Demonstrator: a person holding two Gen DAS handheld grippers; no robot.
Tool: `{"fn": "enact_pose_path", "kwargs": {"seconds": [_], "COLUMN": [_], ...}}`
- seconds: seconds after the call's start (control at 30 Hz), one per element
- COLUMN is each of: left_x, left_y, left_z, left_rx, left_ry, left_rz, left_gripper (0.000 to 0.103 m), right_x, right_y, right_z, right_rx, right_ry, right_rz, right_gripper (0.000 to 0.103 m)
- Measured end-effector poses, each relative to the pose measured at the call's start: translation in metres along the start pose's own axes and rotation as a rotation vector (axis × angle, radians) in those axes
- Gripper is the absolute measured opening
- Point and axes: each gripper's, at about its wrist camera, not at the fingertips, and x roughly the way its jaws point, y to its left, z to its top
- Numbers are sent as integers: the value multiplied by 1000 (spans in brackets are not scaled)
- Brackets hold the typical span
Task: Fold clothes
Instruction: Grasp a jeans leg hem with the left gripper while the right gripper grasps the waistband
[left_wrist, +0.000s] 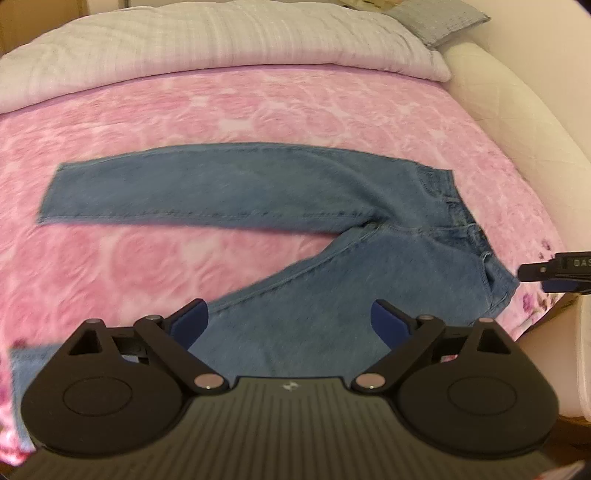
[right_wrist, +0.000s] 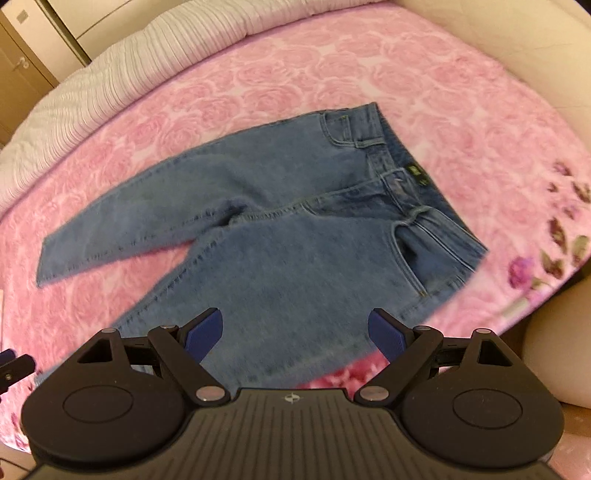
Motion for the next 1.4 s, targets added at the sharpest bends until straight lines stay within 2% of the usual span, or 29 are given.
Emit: {"fn": "enact_pose_path", "kwargs": {"seconds": [0.17,0.4,0.53,0.7,0.8,0.9,1.03,1.2,1.4], "left_x": [52,123,156,200,227,262,299,340,368], "left_y": [-8,-19,-23,-26,-24,-16,-1,28,67], "left_z": [42,92,112,139,155,175,200,231,247], "left_rx": [-15,-60,-65,38,116,204,331,484,582], "left_ry": [30,89,117,169,190,220,243,272,309], "left_rz": [-6,39,33,-14,-55,-95,-112,-81,-60], "left_gripper": [92,92,92,91,91,90,88,81,81], "right_x": [44,110,141,172,196,222,258,295,327], "right_y": [-16,-16,-19,-22,-25,-26,-22,-13,-16], "right_z": [51,128,162,195,215,233,262,300,327], "right_rx": [-11,-93,-145,-245,-296,-349,-461,-623,-683], "right_ry": [44,111,147,145,160,171,174,159,204], "right_rz": [57,47,47,54,78,97,101,97,103], "right_gripper": [88,88,88,88,84,82,81,80,80]}}
